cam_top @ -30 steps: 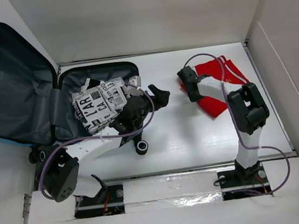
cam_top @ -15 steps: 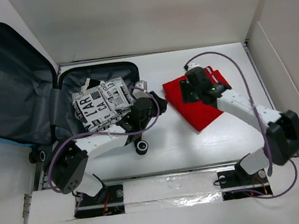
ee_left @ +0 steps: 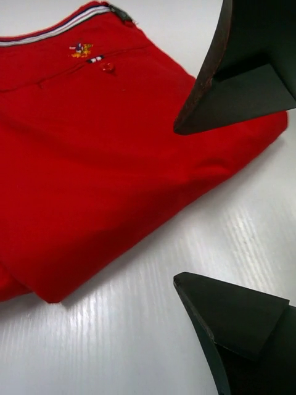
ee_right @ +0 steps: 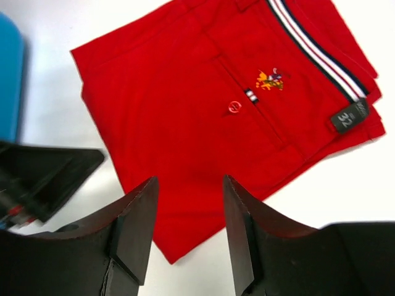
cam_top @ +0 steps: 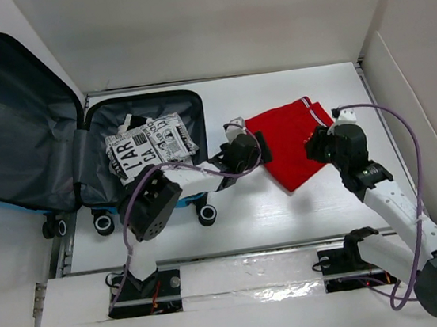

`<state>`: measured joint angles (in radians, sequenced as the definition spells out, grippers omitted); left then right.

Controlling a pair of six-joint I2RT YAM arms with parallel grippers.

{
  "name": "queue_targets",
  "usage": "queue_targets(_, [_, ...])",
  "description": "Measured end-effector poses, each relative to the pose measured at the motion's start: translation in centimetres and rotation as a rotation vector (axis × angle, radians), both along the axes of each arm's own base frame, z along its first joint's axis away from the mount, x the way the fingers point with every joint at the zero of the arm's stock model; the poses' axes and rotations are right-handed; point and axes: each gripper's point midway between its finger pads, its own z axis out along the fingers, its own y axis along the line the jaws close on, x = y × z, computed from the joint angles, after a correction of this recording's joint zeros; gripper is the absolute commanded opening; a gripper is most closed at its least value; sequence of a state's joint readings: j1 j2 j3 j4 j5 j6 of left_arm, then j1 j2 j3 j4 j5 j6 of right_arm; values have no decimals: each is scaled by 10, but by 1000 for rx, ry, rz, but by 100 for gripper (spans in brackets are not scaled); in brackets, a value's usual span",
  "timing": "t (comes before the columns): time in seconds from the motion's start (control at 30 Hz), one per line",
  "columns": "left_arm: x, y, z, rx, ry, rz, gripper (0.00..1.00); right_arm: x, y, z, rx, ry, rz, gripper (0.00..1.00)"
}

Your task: Pack the luggage

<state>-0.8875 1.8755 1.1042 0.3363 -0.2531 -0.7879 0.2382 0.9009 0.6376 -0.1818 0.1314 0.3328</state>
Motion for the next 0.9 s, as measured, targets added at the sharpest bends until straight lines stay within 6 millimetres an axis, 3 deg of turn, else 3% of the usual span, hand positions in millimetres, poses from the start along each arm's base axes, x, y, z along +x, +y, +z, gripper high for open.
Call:
queue_targets(0.2, [29, -29, -21, 30, 40, 0, 90, 3, 15, 6, 54, -23, 88, 52])
queue_targets(0.3, [42, -40, -32, 46, 53, 10, 74, 2, 22, 12, 74, -47, 126, 52])
queue_targets(0.33, [46, -43, -33, 45, 53, 13, 64, 1, 24, 15, 80, -57, 136, 52])
queue_targets(0.37, [48, -44, -34, 46, 52, 16, 31, -1, 25, 17, 85, -67, 145, 52])
queue_targets(0.47, [52, -42, -42, 47, 55, 28, 0, -5, 27, 26, 98, -105, 161, 52])
queue_targets(0.77, [68, -41, -31, 34, -7, -32, 0, -13, 45, 46, 171, -195, 242, 51])
queue_targets(0.9, [71, -27, -3, 80, -64, -84, 0, -13, 56, 49, 192, -207, 271, 51])
